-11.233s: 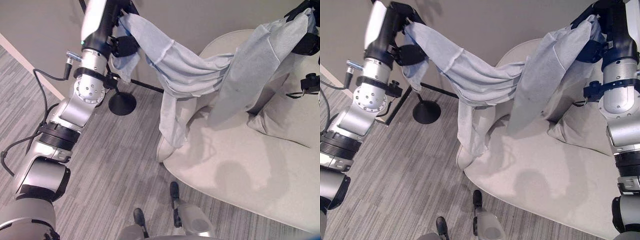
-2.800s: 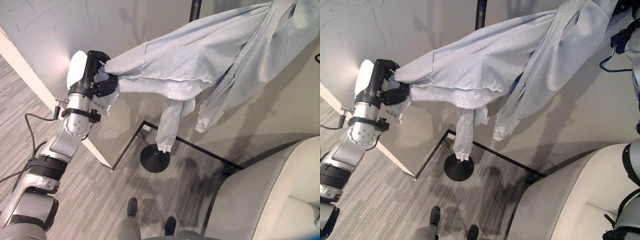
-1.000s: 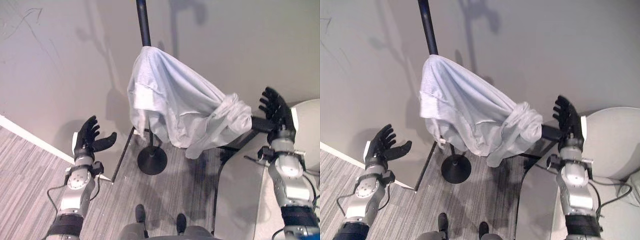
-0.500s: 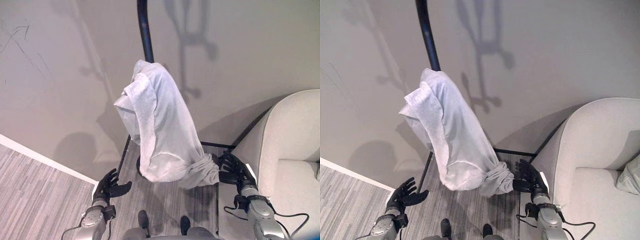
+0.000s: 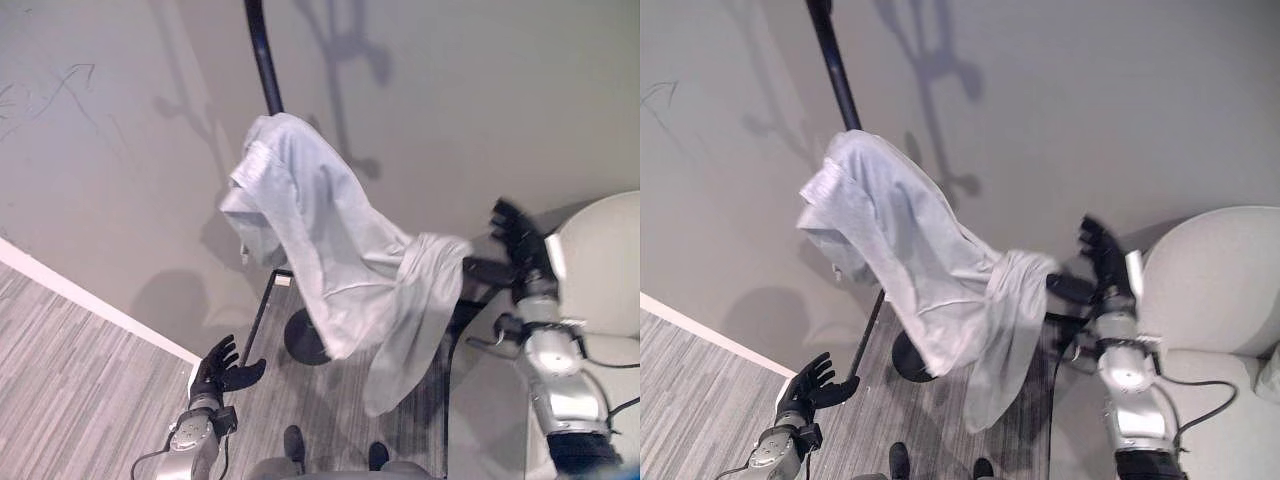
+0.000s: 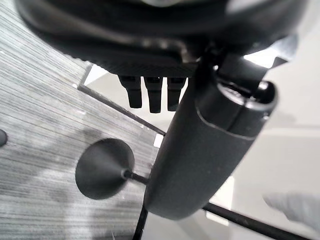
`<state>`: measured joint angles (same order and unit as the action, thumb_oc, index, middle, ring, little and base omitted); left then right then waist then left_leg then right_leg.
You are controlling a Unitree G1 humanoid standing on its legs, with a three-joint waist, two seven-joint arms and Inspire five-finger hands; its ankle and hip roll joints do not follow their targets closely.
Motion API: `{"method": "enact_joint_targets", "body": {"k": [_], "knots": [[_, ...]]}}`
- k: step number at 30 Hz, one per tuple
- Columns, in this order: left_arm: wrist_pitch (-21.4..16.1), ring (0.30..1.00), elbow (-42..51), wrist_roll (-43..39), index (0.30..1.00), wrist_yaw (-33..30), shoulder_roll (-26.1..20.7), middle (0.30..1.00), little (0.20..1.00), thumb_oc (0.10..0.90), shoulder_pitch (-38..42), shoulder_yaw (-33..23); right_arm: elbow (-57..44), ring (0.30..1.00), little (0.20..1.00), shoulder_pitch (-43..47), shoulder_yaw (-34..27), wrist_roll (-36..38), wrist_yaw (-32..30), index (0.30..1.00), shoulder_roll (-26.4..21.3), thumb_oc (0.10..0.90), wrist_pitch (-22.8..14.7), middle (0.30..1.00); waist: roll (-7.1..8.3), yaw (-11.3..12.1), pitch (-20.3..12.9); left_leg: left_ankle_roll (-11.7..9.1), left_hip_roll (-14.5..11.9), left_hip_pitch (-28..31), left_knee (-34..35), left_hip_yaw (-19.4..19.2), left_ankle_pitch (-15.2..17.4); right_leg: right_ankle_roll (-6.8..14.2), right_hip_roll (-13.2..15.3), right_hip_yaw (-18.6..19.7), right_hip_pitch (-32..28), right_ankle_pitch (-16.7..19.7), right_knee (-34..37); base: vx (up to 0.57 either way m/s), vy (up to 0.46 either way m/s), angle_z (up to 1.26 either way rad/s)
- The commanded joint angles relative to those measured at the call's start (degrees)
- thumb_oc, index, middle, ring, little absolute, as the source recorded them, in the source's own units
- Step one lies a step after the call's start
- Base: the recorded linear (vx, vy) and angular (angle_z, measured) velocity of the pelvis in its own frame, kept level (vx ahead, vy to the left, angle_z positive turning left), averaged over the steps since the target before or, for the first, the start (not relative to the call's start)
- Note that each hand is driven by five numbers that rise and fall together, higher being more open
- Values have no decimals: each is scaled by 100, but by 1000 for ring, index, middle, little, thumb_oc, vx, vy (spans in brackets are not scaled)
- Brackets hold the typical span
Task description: Hang the clothes on the sofa on the clothes rack.
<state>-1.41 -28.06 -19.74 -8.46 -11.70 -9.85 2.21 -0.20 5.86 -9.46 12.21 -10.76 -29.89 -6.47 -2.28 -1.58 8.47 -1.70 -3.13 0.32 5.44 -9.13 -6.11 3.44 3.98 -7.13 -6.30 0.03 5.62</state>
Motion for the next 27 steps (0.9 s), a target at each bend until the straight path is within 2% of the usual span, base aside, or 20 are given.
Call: {"method": "enact_joint_targets", "body": {"k": [1, 5, 6, 7, 10, 11, 12, 13, 15, 16, 17, 19, 20, 23, 24, 25, 27], "knots": [[-573, 900, 3, 214, 900, 46, -486, 900, 900, 800, 510, -96, -578, 900, 900, 995, -255, -68, -29, 900, -624, 800, -757, 900, 481, 114, -39, -229, -144, 557, -44, -34, 915, 519, 527, -535, -398, -342, -62, 1, -4, 5], [-606, 900, 48, 248, 900, 159, -525, 900, 900, 800, 475, -39, -919, 900, 900, 1262, 24, -521, 258, 900, -1418, 800, -709, 900, 575, 196, -42, -253, -161, 524, -44, -6, 894, 521, 514, -575, -381, -340, -62, -1, -6, 5], [-607, 900, 47, 248, 900, 159, -515, 900, 900, 800, 477, -42, -906, 900, 900, 1278, 38, -525, 253, 900, -1427, 800, -713, 900, 567, 191, -41, -253, -161, 522, -44, -6, 894, 521, 514, -575, -380, -340, -62, 0, 0, 0], [-629, 900, 43, 283, 900, 158, -524, 900, 900, 800, 468, -24, -1033, 900, 900, 1358, 81, -759, 297, 900, -1725, 800, -689, 900, 606, 190, -49, -258, -170, 513, -44, 2, 891, 519, 509, -588, -376, -336, -62, 0, 0, 0], [-639, 900, 35, 286, 900, 137, -534, 900, 900, 800, 499, 9, -958, 900, 900, 1542, 184, -740, 218, 900, -1858, 800, -695, 900, 631, 205, -49, -255, -181, 512, -44, 7, 890, 520, 506, -596, -368, -329, -62, 1, -4, 4], [-637, 900, 41, 269, 900, 128, -534, 900, 900, 800, 477, 55, -965, 900, 900, 1572, 187, -354, 310, 900, -1740, 800, -721, 900, 643, 214, -52, -259, -183, 507, -44, 6, 884, 515, 498, -605, -372, -334, -62, 0, 0, 0], [-645, 900, 31, 234, 900, 136, -538, 900, 900, 800, 483, 87, -872, 900, 900, 1641, 302, -115, 440, 900, -1820, 800, -714, 900, 674, 228, -56, -266, -185, 502, -44, 5, 874, 515, 493, -612, -369, -325, -62, 0, 0, 0], [-647, 900, 29, 233, 900, 137, -532, 900, 900, 800, 485, 82, -849, 900, 900, 1663, 317, -100, 447, 900, -1832, 800, -725, 900, 669, 223, -55, -266, -185, 501, -44, 4, 874, 515, 493, -610, -367, -325, -62, 0, 0, 0], [-681, 900, 79, 158, 900, 242, -557, 900, 900, 800, 409, 58, -806, 900, 900, 1820, 699, -236, 987, 900, -3092, 800, -604, 900, 770, 217, -66, -306, -209, 522, -44, -20, 872, 521, 479, -623, -373, -313, -62, -2, -5, 2], [-681, 900, 79, 159, 900, 242, -548, 900, 900, 800, 411, 55, -794, 900, 900, 1840, 715, -232, 987, 900, -3102, 800, -610, 900, 761, 212, -74, -304, -210, 502, -44, -19, 857, 519, 477, -623, -353, -299, -62, -8, -7, 5], [-693, 900, 106, 172, 900, 271, -591, 900, 900, 800, 390, 21, -772, 900, 900, 2004, 918, -675, 1047, 900, -3880, 800, -557, 900, 797, 205, -88, -325, -220, 499, -44, -30, 852, 525, 470, -639, -351, -294, -62, -9, 0, 6], [-709, 900, 120, 198, 900, 256, -709, 900, 900, 800, 370, -71, -801, 900, 900, 2782, 2008, -1774, 1245, 900, -5500, 800, -485, 900, 884, 157, -107, -376, -244, 491, -44, -70, 830, 536, 463, -632, -316, -244, -65, -4, 1, 2], [-721, 900, 96, 209, 900, 240, -766, 900, 900, 800, 381, -72, -881, 900, 900, 3040, 2328, -2081, 1250, 900, -5846, 800, -501, 900, 930, 179, -97, -392, -256, 508, -44, -82, 837, 538, 461, -619, -322, -248, -72, 0, 0, 0], [-723, 900, 91, 220, 900, 256, -919, 900, 900, 800, 379, -88, -1117, 900, 900, 4256, 3719, -2502, 1387, 900, -6360, 800, -643, 900, 1019, 195, -122, -409, -284, 473, -44, -92, 808, 535, 454, -621, -283, -229, -71, -6, -3, -5], [-724, 900, 108, 227, 900, 276, -976, 900, 900, 800, 380, -77, -1196, 900, 900, 4744, 4242, -2532, 1448, 900, -6424, 800, -707, 900, 1056, 203, -128, -415, -288, 473, -44, -102, 803, 537, 449, -617, -282, -226, -71, -2, -5, -13], [-723, 900, 115, 246, 900, 319, -1008, 900, 900, 800, 366, -75, -1273, 900, 900, 5519, 5020, -2438, 1492, 900, -6439, 800, -777, 900, 1077, 174, -151, -423, -298, 473, -44, -118, 795, 538, 443, -623, -281, -227, -66, -4, -2, -13], [-716, 900, 141, 239, 900, 358, -970, 900, 900, 800, 366, -75, -1222, 900, 900, 6361, 5892, -2391, 1501, 900, -6345, 800, -815, 900, 1049, 115, -178, -424, -303, 479, -44, -128, 792, 543, 441, -617, -278, -220, -62, -4, -2, -7]]}}
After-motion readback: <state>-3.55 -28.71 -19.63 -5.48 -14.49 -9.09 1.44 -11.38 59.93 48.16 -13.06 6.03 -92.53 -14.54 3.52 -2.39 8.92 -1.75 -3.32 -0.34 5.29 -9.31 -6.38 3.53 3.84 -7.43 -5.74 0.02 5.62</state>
